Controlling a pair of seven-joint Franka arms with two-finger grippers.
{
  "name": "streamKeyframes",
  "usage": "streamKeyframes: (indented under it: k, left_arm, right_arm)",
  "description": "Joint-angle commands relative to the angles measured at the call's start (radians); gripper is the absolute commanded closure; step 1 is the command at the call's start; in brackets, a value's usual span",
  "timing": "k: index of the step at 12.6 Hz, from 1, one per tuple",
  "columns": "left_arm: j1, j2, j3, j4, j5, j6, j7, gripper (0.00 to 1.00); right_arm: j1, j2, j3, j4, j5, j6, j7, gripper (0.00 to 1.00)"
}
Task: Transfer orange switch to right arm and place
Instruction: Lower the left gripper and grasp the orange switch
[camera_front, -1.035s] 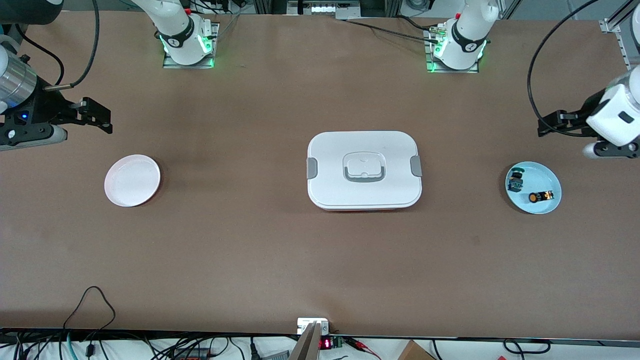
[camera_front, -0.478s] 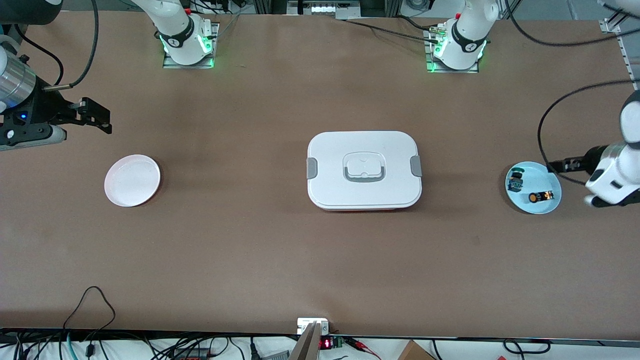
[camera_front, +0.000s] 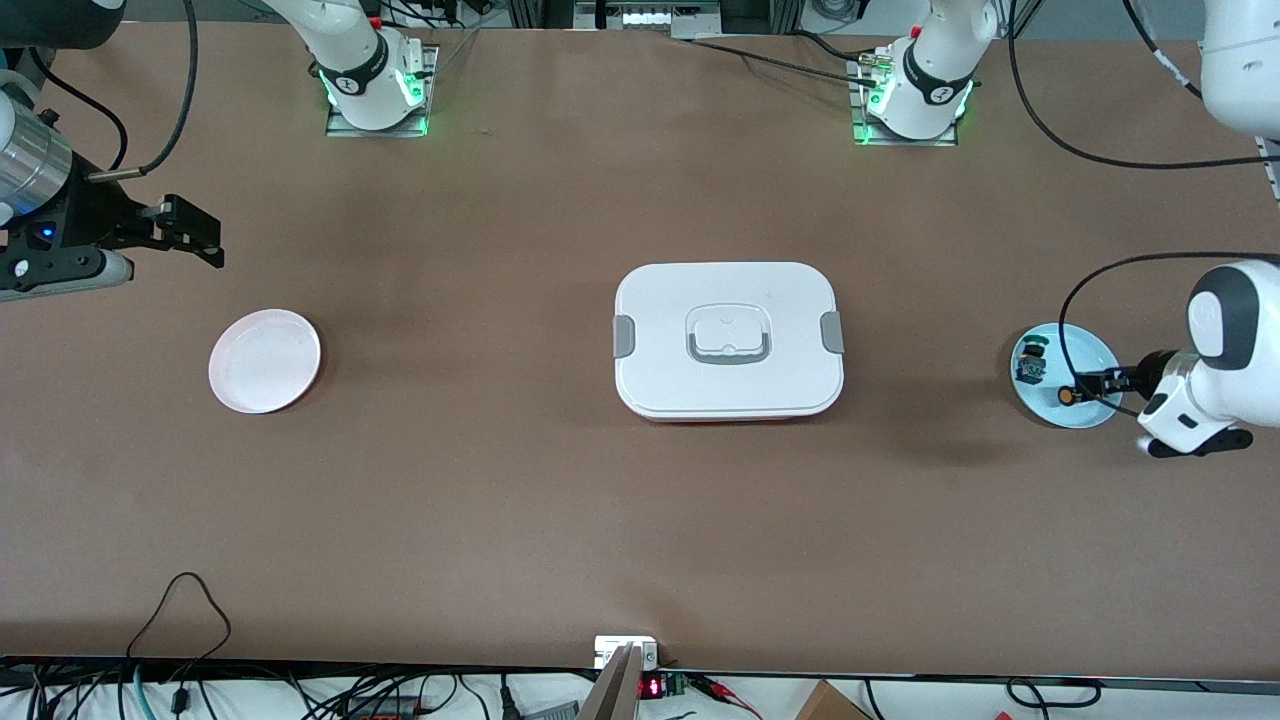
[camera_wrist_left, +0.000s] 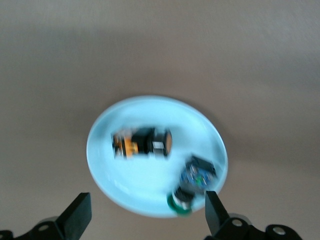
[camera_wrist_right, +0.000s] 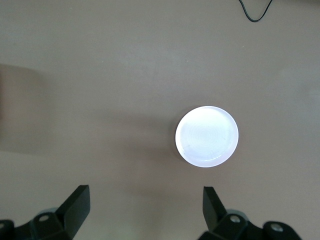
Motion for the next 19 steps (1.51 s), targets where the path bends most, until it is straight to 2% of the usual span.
streamKeyframes:
  k: [1,3,4,6,9,17,19]
  left_arm:
    - [0.051,0.023,-0.018,0.025,-0.007,0.021,0.067,0.0]
    - [0.1,0.049,-0.017,0.022,-0.193,0.02,0.07,0.0]
    - [0.102,0.051,-0.017,0.022,-0.226,0.021,0.076,0.0]
    - [0.099,0.051,-0.014,0.023,-0.223,0.045,0.077,0.0]
    - [0.116,0.052,-0.014,-0.025,-0.212,0.16,0.077,0.0]
    - [0.125,0.046,-0.018,-0.07,-0.229,0.193,0.085,0.0]
    - [0.139,0.034,-0.02,-0.137,-0.229,0.281,0.146,0.0]
  right_arm:
    - [0.002,-0.007,-0.001,0.005,0.011,-0.007,0.014,0.0]
    - [0.002,-0.007,-0.001,0.005,0.011,-0.007,0.014,0.0]
    - [0.002,-0.007,-0.001,0.005,0.011,-0.007,0.014,0.0]
    - [0.002,-0.007,-0.001,0.005,0.011,-0.006,0.014,0.0]
    - [0.002,-0.007,-0.001,0.005,0.011,-0.007,0.014,0.0]
    - [0.0,-0.007,-0.001,0.005,0.011,-0.006,0.014,0.0]
    - [0.0,-0.005,-0.001,0.005,0.011,-0.006,0.014,0.0]
